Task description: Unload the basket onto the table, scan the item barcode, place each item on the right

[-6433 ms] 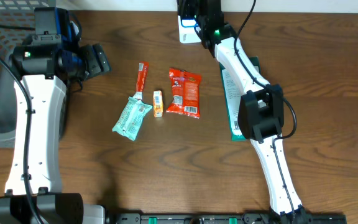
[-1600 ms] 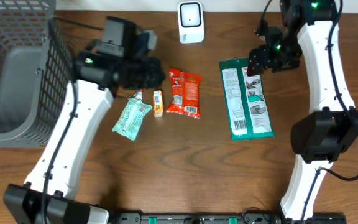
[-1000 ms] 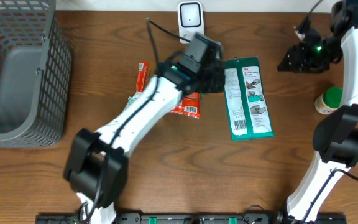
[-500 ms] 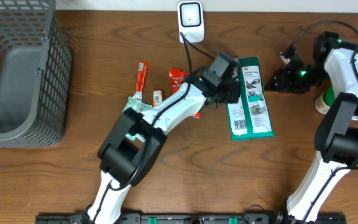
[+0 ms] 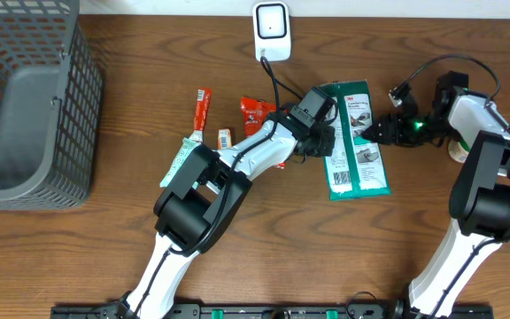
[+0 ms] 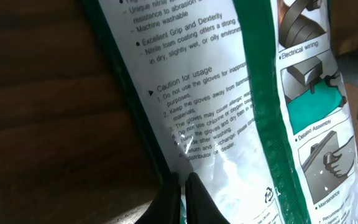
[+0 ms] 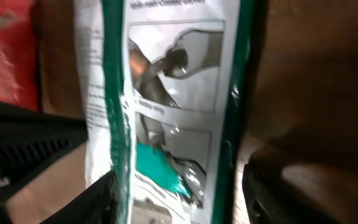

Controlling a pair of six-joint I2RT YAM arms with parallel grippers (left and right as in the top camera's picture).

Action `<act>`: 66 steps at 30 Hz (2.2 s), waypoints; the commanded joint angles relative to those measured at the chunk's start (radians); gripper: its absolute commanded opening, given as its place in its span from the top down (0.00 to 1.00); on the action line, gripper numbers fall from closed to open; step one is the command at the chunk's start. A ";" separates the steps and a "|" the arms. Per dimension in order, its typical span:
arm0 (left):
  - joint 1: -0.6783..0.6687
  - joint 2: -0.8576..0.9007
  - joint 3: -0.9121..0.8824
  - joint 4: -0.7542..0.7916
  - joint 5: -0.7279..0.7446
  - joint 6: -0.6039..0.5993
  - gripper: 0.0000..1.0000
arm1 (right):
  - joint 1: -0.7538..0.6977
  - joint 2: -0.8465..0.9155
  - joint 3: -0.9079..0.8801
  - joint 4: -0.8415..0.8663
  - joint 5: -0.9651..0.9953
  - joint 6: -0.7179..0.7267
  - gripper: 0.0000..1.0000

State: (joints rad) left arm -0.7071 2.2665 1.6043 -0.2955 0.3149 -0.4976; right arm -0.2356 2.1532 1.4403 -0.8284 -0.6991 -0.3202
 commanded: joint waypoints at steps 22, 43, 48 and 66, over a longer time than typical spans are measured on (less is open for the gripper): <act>0.008 0.020 -0.003 -0.060 -0.040 0.037 0.93 | 0.078 -0.002 -0.180 0.101 -0.140 0.054 0.99; 0.311 -0.733 -0.003 -0.573 -0.332 0.060 0.90 | 0.089 -0.493 -0.156 0.101 -0.091 0.110 0.99; 0.468 -0.794 -0.003 -0.684 -0.334 0.079 0.89 | 0.158 -0.604 -0.087 0.059 0.055 0.141 0.99; 0.739 -0.779 -0.003 -0.686 -0.365 0.242 0.39 | 0.665 -0.356 0.743 -0.415 0.633 0.013 0.99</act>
State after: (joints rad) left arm -0.0013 1.4830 1.6016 -0.9867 -0.0158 -0.2771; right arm 0.3824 1.6798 2.0094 -1.1828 -0.1978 -0.2466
